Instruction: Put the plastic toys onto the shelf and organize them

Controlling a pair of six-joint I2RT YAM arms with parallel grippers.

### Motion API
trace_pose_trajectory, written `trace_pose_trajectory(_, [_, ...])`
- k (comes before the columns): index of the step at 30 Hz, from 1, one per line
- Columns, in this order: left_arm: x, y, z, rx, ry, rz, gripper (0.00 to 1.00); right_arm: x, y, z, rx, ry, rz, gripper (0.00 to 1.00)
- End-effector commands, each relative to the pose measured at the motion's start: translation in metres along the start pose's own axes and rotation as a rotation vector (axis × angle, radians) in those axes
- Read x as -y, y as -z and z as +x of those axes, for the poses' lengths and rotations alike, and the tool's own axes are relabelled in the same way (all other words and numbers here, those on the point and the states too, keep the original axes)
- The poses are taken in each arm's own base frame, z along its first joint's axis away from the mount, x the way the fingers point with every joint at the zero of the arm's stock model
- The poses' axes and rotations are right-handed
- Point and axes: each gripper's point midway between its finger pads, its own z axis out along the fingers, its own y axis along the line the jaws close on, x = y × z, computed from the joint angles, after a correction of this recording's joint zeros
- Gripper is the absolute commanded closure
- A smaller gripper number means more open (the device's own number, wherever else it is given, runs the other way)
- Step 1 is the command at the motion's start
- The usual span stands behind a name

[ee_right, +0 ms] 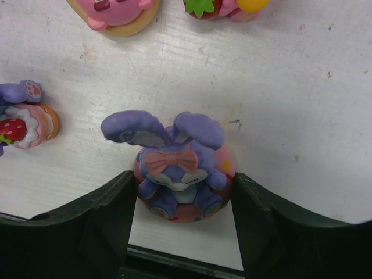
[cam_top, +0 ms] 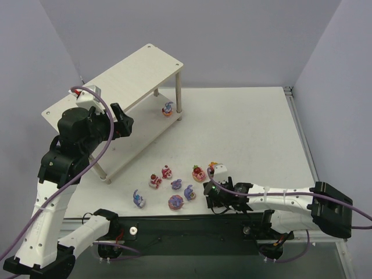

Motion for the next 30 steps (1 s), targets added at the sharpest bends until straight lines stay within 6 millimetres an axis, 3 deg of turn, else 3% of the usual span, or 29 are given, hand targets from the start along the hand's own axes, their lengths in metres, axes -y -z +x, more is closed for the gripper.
trace_pose_trajectory(1, [0.002,0.004,-0.006,0.027,0.003,0.015,0.03,0.008,0.007,-0.009,0.027,0.003,0.089,0.59])
trace_pose_trajectory(3, [0.001,0.004,-0.005,0.023,0.001,0.014,0.03,0.009,0.013,-0.015,0.039,0.015,0.108,0.78])
trace_pose_trajectory(6, [0.002,0.006,-0.007,0.030,0.002,0.017,0.03,0.004,0.028,-0.037,0.093,0.005,0.094,0.91])
trace_pose_trajectory(9, [0.002,0.008,-0.008,0.036,0.002,0.017,0.03,-0.005,0.052,-0.070,0.153,0.026,0.073,0.94])
trace_pose_trajectory(10, [0.002,0.009,-0.008,0.039,0.004,0.019,0.03,-0.014,0.066,-0.092,0.190,0.009,0.053,0.94])
trace_pose_trajectory(13, [0.003,0.009,-0.009,0.041,0.004,0.023,0.03,-0.019,0.084,-0.118,0.220,0.046,0.060,0.97])
trace_pose_trajectory(14, [0.003,0.009,-0.009,0.041,0.004,0.021,0.03,-0.028,0.093,-0.136,0.249,0.037,0.039,0.97])
trace_pose_trajectory(17, [0.002,0.009,-0.009,0.042,0.008,0.016,0.03,-0.045,0.100,-0.171,0.286,0.064,0.001,0.98])
trace_pose_trajectory(19, [-0.002,0.011,-0.014,0.055,0.020,-0.009,0.03,-0.053,0.095,-0.188,0.284,0.099,-0.049,0.98])
trace_pose_trajectory(20, [-0.005,0.013,-0.014,0.050,0.038,-0.031,0.03,-0.065,0.092,-0.206,0.314,0.077,-0.089,0.96])
trace_pose_trajectory(21, [-0.008,0.014,-0.017,0.059,0.048,-0.053,0.03,-0.076,0.090,-0.211,0.299,0.084,-0.159,0.95])
trace_pose_trajectory(22, [-0.007,0.018,-0.020,0.065,0.053,-0.054,0.03,-0.076,0.085,-0.232,0.340,0.076,-0.182,0.94])
trace_pose_trajectory(23, [-0.006,0.019,-0.022,0.070,0.061,-0.050,0.03,-0.082,0.073,-0.237,0.328,0.096,-0.189,0.93])
trace_pose_trajectory(25, [-0.004,0.023,-0.026,0.084,0.076,-0.042,0.03,-0.093,0.071,-0.268,0.364,0.130,-0.235,0.92])
trace_pose_trajectory(26, [-0.002,0.025,-0.028,0.092,0.089,-0.033,0.03,-0.101,0.052,-0.269,0.330,0.157,-0.236,0.92])
trace_pose_trajectory(27, [-0.001,0.026,-0.029,0.092,0.094,-0.030,0.03,-0.110,0.057,-0.289,0.363,0.156,-0.263,0.93])
trace_pose_trajectory(28, [0.001,0.026,-0.029,0.093,0.101,-0.019,0.03,-0.121,0.052,-0.295,0.362,0.179,-0.304,0.92])
trace_pose_trajectory(29, [0.002,0.026,-0.029,0.092,0.112,-0.014,0.03,-0.124,0.030,-0.296,0.333,0.185,-0.296,0.93])
trace_pose_trajectory(30, [0.003,0.026,-0.028,0.090,0.116,-0.011,0.03,-0.133,0.033,-0.314,0.365,0.177,-0.316,0.93])
